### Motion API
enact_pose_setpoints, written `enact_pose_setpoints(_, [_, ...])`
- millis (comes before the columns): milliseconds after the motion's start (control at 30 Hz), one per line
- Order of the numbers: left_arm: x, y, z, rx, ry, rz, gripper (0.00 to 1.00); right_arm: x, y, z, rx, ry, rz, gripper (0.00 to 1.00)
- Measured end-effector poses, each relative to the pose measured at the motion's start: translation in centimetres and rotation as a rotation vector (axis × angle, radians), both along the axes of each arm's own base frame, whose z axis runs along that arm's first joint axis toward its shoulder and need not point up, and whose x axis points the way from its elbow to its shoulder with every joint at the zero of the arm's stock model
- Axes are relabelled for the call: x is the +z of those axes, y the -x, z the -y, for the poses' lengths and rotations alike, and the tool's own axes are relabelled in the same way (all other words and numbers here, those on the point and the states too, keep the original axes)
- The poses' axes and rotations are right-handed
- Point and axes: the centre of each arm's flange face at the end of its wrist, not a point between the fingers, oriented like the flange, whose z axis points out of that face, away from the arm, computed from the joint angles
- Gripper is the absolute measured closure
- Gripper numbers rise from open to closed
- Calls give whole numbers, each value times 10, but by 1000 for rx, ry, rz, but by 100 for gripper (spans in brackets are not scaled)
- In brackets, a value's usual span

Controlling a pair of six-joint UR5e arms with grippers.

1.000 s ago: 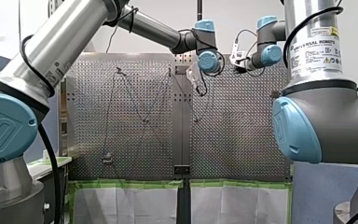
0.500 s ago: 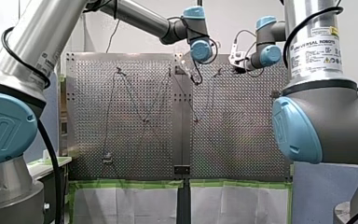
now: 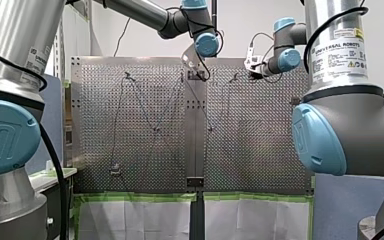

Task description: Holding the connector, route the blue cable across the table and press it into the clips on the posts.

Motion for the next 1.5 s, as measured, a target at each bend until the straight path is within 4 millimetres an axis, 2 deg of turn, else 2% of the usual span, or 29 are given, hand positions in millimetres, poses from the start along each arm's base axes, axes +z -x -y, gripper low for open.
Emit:
enact_pose_setpoints(167, [1,9,-10,-8,46,25,0,0,0,0,-3,0,0,100])
enact_pose_setpoints(233, [-7,11,-9,-18,48,24,0,0,0,0,-3,0,0,100])
enact_pose_setpoints(333, [-31,7,-6,-28,48,12,0,0,-1,0,-2,0,0,100])
enact_pose_setpoints(533, [-92,-1,4,-72,11,-19,0,0,-2,-1,-1,-1,-1,100])
enact_pose_setpoints(667, [-133,3,13,-107,-24,-43,0,-1,-2,-1,1,-1,0,100])
enact_pose_setpoints(900, [-203,9,13,-86,-61,-106,0,-1,-2,-1,-1,-1,0,100])
enact_pose_setpoints(1200, [-284,23,7,-80,-120,-171,0,-1,0,0,-4,-2,0,100])
enact_pose_setpoints(1500, [-363,41,-14,-47,-167,-246,0,-1,0,1,-4,-2,0,100])
